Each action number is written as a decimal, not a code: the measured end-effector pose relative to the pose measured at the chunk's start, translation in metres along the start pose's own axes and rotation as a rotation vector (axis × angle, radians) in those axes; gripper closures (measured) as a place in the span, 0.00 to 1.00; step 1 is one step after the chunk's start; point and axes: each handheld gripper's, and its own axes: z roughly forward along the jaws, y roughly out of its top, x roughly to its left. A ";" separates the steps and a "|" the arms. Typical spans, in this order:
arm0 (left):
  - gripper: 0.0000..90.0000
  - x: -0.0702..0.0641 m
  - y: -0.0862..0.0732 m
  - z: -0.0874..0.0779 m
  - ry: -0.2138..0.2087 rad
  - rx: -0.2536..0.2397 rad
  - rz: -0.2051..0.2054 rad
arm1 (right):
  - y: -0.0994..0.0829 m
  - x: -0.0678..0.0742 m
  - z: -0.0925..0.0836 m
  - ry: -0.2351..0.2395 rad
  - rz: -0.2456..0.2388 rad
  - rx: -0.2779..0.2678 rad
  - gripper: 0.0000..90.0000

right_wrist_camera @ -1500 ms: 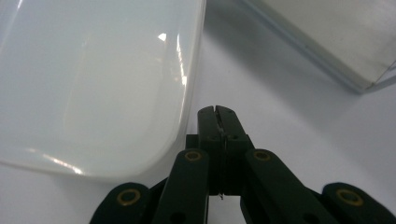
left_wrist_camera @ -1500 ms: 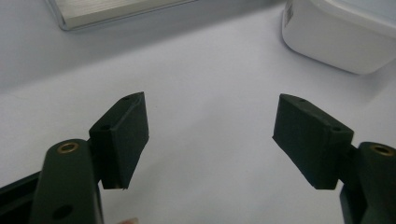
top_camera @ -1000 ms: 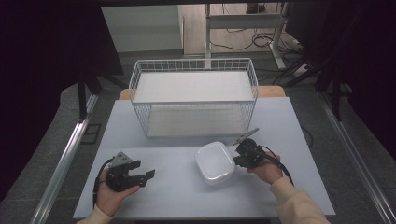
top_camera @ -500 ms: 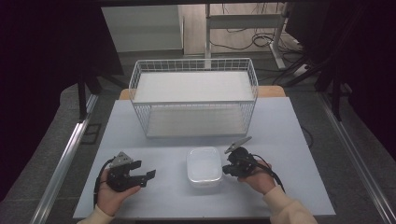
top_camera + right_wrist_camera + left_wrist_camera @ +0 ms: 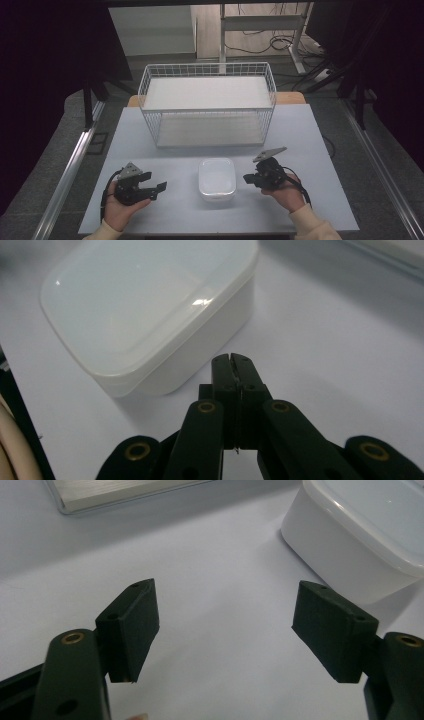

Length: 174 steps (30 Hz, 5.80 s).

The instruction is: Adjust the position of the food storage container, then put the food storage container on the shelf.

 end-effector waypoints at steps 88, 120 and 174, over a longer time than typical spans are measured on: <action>0.24 -0.036 0.057 0.059 -0.311 0.107 -0.269 | 0.013 0.011 0.015 0.099 0.249 -0.193 0.30; 0.59 -0.047 0.052 0.082 -0.383 0.169 -0.324 | 0.002 0.011 0.028 0.146 0.402 -0.150 0.64; 0.88 -0.057 0.056 0.035 -0.359 0.023 -0.201 | -0.007 0.033 -0.003 0.150 0.337 -0.277 0.88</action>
